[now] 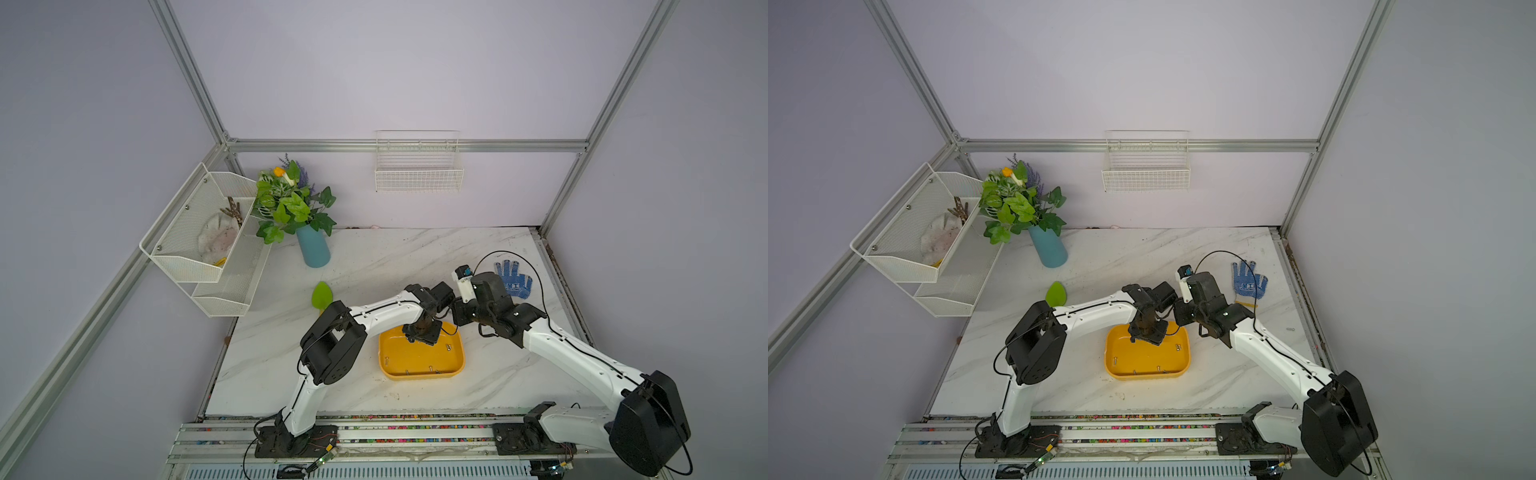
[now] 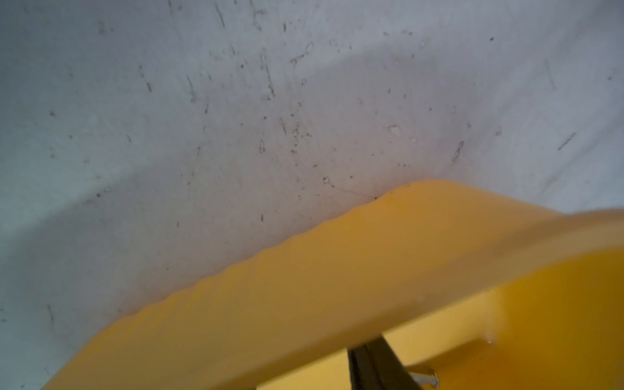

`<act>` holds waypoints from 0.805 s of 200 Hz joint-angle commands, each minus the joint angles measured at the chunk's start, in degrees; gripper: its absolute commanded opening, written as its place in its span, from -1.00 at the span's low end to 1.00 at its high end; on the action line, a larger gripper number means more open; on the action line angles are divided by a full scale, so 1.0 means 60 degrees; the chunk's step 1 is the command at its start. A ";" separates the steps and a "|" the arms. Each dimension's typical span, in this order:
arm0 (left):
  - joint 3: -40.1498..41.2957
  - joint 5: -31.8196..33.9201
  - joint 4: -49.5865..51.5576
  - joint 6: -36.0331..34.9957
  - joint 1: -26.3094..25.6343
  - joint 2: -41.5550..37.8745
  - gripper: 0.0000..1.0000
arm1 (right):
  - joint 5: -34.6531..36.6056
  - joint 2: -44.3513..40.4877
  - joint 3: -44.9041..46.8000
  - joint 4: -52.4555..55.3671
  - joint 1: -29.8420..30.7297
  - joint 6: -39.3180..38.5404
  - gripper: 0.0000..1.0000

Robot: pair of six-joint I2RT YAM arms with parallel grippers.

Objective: Take out the screws from the storage box
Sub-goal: Pick up the screw from the storage box.

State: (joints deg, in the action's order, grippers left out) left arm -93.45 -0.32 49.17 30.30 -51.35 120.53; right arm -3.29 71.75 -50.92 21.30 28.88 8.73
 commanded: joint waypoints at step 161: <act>0.0391 -0.0713 -0.0782 -0.0439 0.0281 0.0091 -0.37 | 0.0340 -0.0125 -0.0303 -0.0188 -0.0037 -0.0651 -0.90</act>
State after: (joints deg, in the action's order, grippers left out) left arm -93.49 -2.76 42.13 27.83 -49.87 122.10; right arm -1.93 71.64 -52.01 20.67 28.67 5.30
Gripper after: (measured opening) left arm 0.292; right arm 0.052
